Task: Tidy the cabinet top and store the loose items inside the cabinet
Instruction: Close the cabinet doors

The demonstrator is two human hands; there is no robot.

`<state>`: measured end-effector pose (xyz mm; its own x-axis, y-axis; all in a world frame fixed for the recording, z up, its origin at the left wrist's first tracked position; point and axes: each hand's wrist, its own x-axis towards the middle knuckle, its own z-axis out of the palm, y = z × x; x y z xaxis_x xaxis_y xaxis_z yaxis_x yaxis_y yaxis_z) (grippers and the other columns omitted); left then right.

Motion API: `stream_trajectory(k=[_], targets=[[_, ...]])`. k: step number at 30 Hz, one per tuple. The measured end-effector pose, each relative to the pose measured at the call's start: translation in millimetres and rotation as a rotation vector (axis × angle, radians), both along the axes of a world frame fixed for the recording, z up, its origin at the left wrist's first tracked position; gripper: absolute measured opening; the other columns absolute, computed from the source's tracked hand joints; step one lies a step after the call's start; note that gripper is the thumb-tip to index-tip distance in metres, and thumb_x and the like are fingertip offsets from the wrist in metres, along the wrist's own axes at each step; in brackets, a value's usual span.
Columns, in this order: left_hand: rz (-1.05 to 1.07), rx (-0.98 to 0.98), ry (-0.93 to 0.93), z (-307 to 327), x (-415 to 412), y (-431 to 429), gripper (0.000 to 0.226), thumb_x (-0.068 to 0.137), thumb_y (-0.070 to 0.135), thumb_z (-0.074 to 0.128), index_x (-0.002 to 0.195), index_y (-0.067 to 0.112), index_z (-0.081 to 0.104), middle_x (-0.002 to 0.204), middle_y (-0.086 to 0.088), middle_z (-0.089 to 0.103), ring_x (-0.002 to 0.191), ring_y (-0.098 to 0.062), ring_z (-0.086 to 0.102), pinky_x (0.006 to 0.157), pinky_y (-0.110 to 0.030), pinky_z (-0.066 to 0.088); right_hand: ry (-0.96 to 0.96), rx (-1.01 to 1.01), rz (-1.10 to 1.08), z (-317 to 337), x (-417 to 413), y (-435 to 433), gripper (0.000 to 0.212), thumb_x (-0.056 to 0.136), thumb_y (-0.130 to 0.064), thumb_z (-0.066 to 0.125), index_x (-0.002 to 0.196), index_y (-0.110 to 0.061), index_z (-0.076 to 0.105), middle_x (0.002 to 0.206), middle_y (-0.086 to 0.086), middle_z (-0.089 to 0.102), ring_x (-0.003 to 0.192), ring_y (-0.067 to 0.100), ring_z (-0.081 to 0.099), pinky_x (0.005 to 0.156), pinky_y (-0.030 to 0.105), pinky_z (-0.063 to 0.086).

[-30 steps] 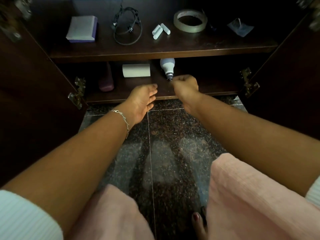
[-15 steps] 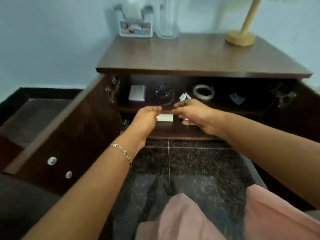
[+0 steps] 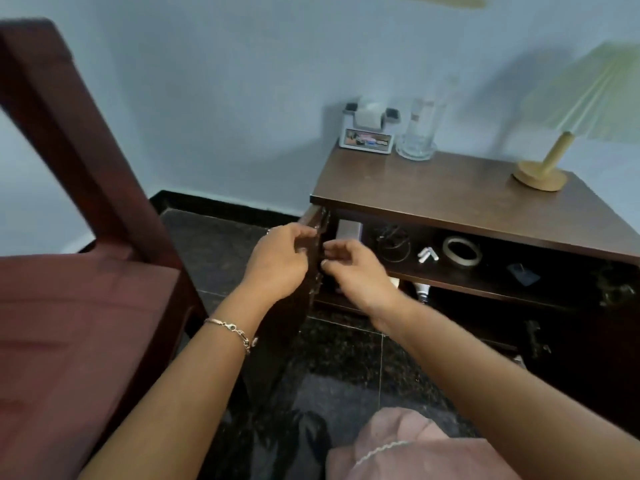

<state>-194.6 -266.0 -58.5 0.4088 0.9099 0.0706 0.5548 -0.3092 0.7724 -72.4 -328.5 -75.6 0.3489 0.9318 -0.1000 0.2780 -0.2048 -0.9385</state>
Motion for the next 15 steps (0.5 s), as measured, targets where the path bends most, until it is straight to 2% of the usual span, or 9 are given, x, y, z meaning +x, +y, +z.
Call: stream_trajectory(k=[4,6,8,12,15], targets=[[0.091,-0.006,0.183,-15.4,-27.3,5.5,0.050,0.090,0.008,0.053,0.136,0.026,0.050,0.137,-0.002,0.054,0.125,-0.021,0.051,0.102,-0.039,0.043,-0.288,0.110,0.230,-15.8,-46.0,-2.0,0.052,0.086,-0.012,0.060,0.137,-0.017,0.049,0.136,0.003,0.054,0.126,0.014,0.049,0.111,0.033,0.038],[0.126,-0.050,0.231,-20.3,-32.4,5.0,0.052,0.091,0.008,0.049,0.141,0.022,0.044,0.141,-0.007,0.049,0.130,-0.025,0.047,0.106,-0.039,0.040,-0.354,0.114,0.322,-19.7,-60.8,-6.9,0.063,0.085,-0.007,0.058,0.145,-0.015,0.037,0.147,0.004,0.042,0.137,0.014,0.037,0.115,0.024,0.026],[0.139,-0.066,0.264,-20.7,-34.7,5.3,0.050,0.093,0.010,0.047,0.142,0.021,0.042,0.142,-0.006,0.049,0.129,-0.024,0.047,0.102,-0.036,0.040,-0.400,0.119,0.343,-22.2,-65.6,-8.2,0.069,0.086,-0.008,0.056,0.150,-0.015,0.029,0.154,0.003,0.032,0.143,0.014,0.028,0.116,0.026,0.022],[0.118,-0.073,0.268,-13.3,-37.1,10.5,0.033,0.097,0.017,0.046,0.128,0.023,0.057,0.118,-0.003,0.064,0.103,-0.018,0.059,0.080,-0.029,0.044,-0.498,0.161,0.322,-22.5,-58.5,-5.7,0.068,0.090,-0.016,0.056,0.151,-0.021,0.025,0.152,-0.001,0.031,0.141,0.015,0.030,0.115,0.032,0.030],[0.085,-0.089,0.259,-9.3,-34.8,14.0,0.025,0.094,0.015,0.054,0.116,0.023,0.065,0.106,0.000,0.067,0.093,-0.014,0.061,0.079,-0.030,0.050,-0.540,0.188,0.298,-23.6,-52.5,-5.6,0.060,0.094,-0.023,0.054,0.149,-0.019,0.030,0.151,-0.001,0.034,0.140,0.015,0.032,0.114,0.031,0.031]])
